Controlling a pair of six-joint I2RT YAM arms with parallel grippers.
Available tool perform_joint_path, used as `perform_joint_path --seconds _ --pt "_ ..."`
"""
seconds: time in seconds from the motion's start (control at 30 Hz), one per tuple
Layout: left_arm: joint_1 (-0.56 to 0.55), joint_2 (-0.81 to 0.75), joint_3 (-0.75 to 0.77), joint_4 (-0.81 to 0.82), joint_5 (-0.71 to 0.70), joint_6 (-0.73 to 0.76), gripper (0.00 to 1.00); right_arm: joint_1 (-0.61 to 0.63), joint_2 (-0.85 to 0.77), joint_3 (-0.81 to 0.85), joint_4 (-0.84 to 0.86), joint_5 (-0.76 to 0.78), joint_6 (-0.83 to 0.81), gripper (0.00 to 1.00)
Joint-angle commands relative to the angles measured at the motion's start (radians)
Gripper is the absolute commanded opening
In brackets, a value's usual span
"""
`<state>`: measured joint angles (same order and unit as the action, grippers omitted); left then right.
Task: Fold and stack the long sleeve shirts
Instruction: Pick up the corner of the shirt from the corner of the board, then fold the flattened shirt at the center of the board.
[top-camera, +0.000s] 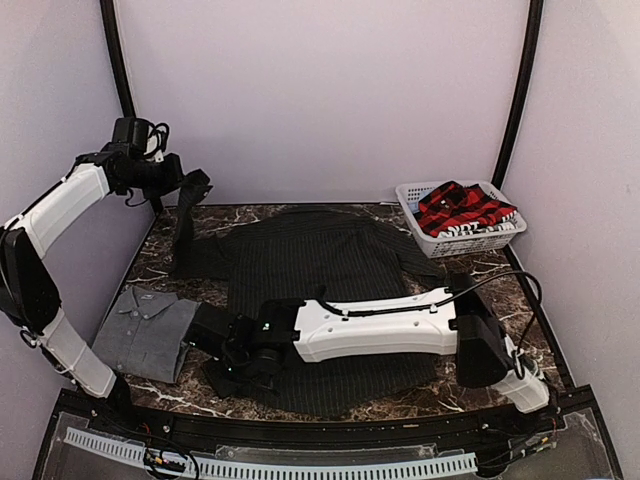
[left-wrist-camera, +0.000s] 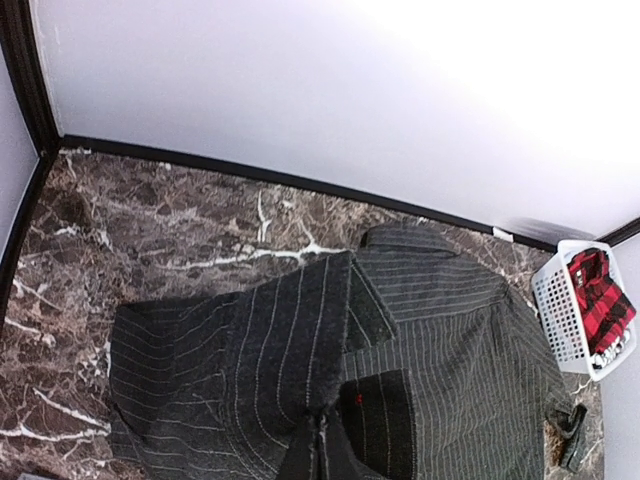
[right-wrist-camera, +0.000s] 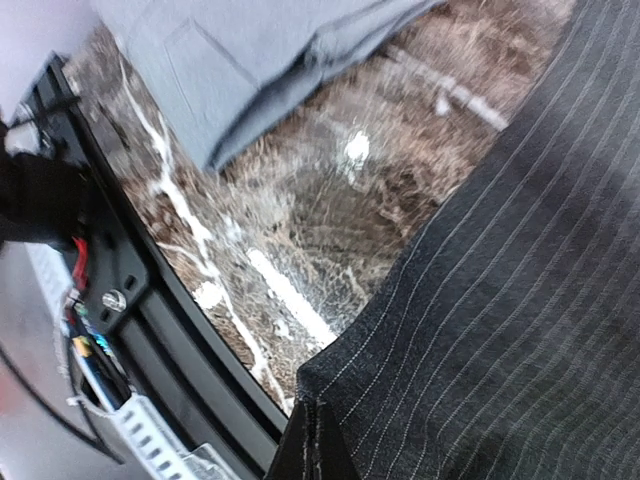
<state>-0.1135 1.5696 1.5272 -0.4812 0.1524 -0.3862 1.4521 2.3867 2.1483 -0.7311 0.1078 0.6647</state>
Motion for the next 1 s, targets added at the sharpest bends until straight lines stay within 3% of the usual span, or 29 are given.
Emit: perform_joint_path --seconds 0.0,0.23,0.47,0.97 --pt "0.003 -0.029 0.096 0.006 0.052 -0.024 0.00 -0.029 -0.141 -0.117 0.122 0.031 0.044 0.00" --pt "0.003 0.038 0.263 0.073 0.177 -0.096 0.00 -0.060 -0.300 -0.370 0.194 0.092 0.093 0.00" --pt "-0.019 0.043 0.262 0.314 0.368 -0.277 0.00 -0.073 -0.408 -0.620 0.260 0.085 0.144 0.00" --pt "-0.188 0.122 0.287 0.749 0.407 -0.508 0.00 -0.070 -0.514 -0.851 0.361 0.076 0.151 0.00"
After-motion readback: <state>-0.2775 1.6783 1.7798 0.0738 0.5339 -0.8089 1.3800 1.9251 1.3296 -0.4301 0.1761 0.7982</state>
